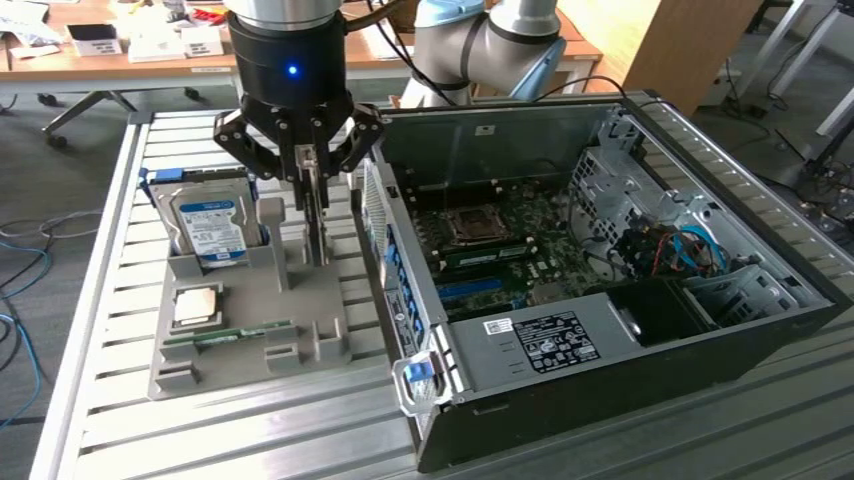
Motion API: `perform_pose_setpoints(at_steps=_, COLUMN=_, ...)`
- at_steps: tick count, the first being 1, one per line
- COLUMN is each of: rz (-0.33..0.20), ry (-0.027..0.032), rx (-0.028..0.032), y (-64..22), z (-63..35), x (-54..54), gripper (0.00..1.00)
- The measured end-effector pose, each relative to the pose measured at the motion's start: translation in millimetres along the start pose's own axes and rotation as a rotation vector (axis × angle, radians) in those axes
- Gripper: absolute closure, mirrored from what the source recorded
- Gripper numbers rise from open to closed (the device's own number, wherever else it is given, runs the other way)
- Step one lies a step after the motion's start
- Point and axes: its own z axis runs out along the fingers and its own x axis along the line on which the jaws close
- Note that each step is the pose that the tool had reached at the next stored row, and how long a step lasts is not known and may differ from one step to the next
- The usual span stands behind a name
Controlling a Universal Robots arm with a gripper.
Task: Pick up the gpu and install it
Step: 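Pick up the gpu and move the gpu toward the slot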
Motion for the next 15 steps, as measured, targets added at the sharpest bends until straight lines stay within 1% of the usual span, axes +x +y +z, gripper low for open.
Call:
perform_pose_setpoints(at_steps=3, rz=0.0, ry=0.0002, rx=0.0003, y=0.0, z=-1.0, x=0.0, gripper=0.73)
perform_pose_setpoints(at_steps=10, rz=0.0, ry=-0.0001, rx=-0.0001, y=0.4, z=-8.1, x=-0.2, gripper=0.73)
perform_pose_setpoints(at_steps=15, rz=0.0, ry=0.0, rx=0.0, y=0.4, z=-8.8, x=-0.2, gripper=0.73)
